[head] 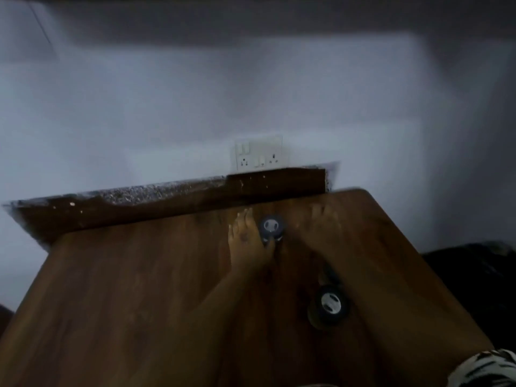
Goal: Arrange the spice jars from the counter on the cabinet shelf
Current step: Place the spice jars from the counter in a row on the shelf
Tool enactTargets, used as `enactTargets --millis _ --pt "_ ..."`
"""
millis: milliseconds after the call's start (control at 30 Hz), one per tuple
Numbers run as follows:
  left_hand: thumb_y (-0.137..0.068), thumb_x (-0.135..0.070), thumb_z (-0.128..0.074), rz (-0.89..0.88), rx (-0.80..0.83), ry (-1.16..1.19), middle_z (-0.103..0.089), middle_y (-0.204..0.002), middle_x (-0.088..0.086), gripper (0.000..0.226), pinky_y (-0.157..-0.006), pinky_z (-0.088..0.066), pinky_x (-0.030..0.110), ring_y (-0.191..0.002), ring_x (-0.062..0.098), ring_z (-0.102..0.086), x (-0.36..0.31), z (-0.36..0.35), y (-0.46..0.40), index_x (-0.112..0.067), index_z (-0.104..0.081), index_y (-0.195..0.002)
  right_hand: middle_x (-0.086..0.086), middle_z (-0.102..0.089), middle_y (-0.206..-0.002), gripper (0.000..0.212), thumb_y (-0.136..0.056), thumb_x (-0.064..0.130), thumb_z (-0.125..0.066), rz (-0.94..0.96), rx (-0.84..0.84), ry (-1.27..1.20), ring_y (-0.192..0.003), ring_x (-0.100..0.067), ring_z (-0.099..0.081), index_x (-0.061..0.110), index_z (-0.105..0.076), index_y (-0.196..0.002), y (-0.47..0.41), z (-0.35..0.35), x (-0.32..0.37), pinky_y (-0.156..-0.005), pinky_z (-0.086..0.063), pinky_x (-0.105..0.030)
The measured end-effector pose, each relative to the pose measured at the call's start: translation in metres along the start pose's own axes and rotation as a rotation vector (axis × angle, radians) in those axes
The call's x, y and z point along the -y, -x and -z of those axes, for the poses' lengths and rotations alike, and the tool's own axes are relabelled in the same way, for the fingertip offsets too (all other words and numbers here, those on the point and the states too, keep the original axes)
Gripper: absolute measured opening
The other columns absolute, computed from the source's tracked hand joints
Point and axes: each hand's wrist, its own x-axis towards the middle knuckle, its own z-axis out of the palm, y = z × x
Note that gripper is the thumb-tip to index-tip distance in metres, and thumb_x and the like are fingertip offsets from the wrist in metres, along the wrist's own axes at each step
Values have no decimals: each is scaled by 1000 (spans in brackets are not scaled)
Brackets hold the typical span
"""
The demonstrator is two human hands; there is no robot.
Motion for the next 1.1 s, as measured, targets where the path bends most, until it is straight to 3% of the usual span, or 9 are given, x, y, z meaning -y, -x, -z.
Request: enactTargets --millis 100,200,333,433,667,767,867,1000,1100 --pt "-86 -46 -59 38 174 1 -32 -152 11 82 -117 -25 48 -143 30 -28 13 -33 44 -9 -24 -150 -15 -35 -148 90 -77 57 -71 -118 651 46 -135 -35 -37 12 -34 -146 31 -22 -10 -109 -37 -49" --pt "-86 -49 -58 10 314 17 -33 -151 9 81 -116 -28 46 -140 28 -31 15 -56 75 -12 -24 -149 -12 -37 -138 101 -59 61 -83 -192 848 217 -129 -37 -38 15 -37 -137 57 -34 -11 -100 -43 -53" --pt "-88 -51 -56 -72 417 99 -31 -153 9 82 -118 -24 43 -143 26 -27 6 -72 91 -11 -22 -151 -13 -26 -136 79 -71 36 -78 -365 707 281 -125 -41 -34 19 -34 -135 84 -44 -16 -87 -49 -50" --pt "-86 -49 -61 -149 504 150 -28 -154 8 86 -115 -29 42 -143 25 -27 1 -77 91 -11 -20 -152 -20 -12 -150 102 -71 35 -74 -392 826 279 -129 -46 -36 23 -9 -150 95 -52 -24 -86 -49 -46" --pt "-66 -49 -84 -232 647 406 -24 -156 2 116 -113 -26 32 -144 21 -24 5 -73 86 -17 -15 -153 -17 -50 -128 94 -70 56 -72 -631 789 -164 -99 -33 -58 18 -27 -144 69 -8 -19 -70 -55 -39" --pt "-65 -42 -86 -123 511 652 -37 -149 -1 105 -109 -41 41 -135 16 -40 -4 -56 72 -24 -25 -148 -21 -52 -137 65 -93 58 -48 -609 672 -362 -109 -35 -56 11 -47 -138 36 22 -9 -85 -50 -41" --pt "-65 -43 -84 54 427 898 -52 -136 -8 86 -97 -51 36 -123 12 -54 -15 -26 42 -36 -38 -137 -16 -45 -147 74 -94 68 -31 -547 352 -581 -129 -33 -47 14 -44 -144 20 49 5 -109 -34 -40" --pt "-84 -33 -72 356 293 1187 -57 -118 -1 66 -69 -58 28 -97 19 -66 -11 16 -2 -27 -35 -140 -11 -57 -129 61 -91 68 -39 -384 124 -589 -114 -25 -55 17 -54 -121 21 60 25 -99 -43 -38" --pt "-88 -36 -66 563 348 1532 -55 -129 17 63 -93 -53 51 -111 34 -62 -13 47 -26 -18 -34 -140 1 -56 -121 49 -90 65 -47 -327 150 -804 -101 -17 -57 29 -49 -124 24 59 49 -72 -46 -28"
